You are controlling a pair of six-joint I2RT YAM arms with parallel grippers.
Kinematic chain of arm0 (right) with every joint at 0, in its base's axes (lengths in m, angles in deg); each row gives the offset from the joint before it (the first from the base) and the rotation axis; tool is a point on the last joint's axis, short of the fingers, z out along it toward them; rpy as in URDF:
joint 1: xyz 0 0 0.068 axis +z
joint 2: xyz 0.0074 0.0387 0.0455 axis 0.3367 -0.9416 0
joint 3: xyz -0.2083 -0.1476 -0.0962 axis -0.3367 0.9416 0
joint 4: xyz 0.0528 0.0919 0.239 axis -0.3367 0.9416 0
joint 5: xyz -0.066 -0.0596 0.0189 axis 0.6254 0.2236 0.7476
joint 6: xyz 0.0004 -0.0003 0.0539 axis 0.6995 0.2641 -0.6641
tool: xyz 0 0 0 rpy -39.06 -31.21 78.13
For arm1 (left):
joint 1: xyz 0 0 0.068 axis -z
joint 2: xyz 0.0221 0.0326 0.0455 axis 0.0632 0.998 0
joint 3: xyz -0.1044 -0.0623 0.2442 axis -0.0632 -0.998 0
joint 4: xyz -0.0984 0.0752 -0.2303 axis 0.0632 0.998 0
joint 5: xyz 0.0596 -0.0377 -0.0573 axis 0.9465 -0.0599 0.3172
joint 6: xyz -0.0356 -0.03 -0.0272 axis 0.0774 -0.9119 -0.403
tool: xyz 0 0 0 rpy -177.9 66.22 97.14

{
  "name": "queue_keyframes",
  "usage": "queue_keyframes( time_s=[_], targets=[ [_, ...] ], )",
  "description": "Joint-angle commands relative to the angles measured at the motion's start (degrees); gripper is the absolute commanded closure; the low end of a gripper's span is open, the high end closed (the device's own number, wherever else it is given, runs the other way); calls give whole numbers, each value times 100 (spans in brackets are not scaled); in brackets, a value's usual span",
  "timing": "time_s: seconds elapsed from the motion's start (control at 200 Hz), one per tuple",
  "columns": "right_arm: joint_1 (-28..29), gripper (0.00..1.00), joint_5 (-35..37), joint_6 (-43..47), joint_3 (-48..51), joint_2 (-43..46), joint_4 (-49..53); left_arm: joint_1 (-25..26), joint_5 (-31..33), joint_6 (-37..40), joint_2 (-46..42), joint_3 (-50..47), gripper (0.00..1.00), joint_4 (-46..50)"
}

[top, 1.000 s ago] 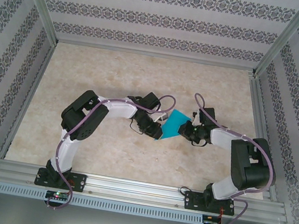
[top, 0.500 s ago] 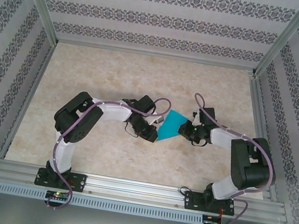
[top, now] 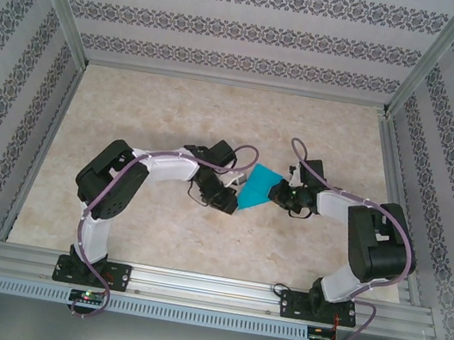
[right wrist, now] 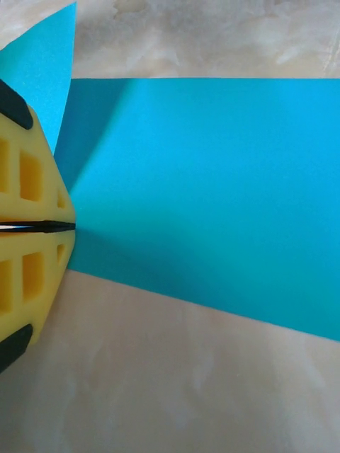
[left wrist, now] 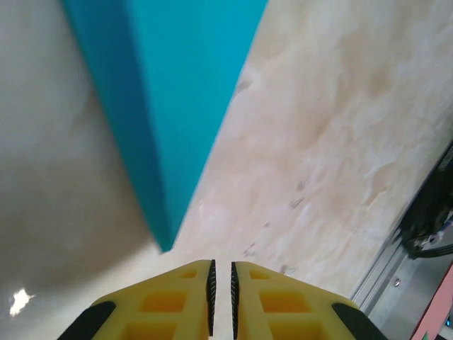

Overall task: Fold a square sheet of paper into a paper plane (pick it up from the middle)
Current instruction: Third fold the triangle at the center of the table.

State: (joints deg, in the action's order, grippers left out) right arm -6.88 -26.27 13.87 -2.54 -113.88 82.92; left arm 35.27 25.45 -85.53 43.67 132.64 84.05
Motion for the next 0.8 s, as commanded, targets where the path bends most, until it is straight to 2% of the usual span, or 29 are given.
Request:
queue_keyframes(
  time_s=[0.0,0.445,0.794],
  targets=[
    [80,89,46,145,-75,-127,130,-40,151,-51,-219,434,82,289],
    [90,87,-277,180,-193,201,190,-49,492,14,890,1332,82,181],
    [-31,70,-161,-15,72,942,349,-66,664,149,1189,1271,82,200]
  ],
)
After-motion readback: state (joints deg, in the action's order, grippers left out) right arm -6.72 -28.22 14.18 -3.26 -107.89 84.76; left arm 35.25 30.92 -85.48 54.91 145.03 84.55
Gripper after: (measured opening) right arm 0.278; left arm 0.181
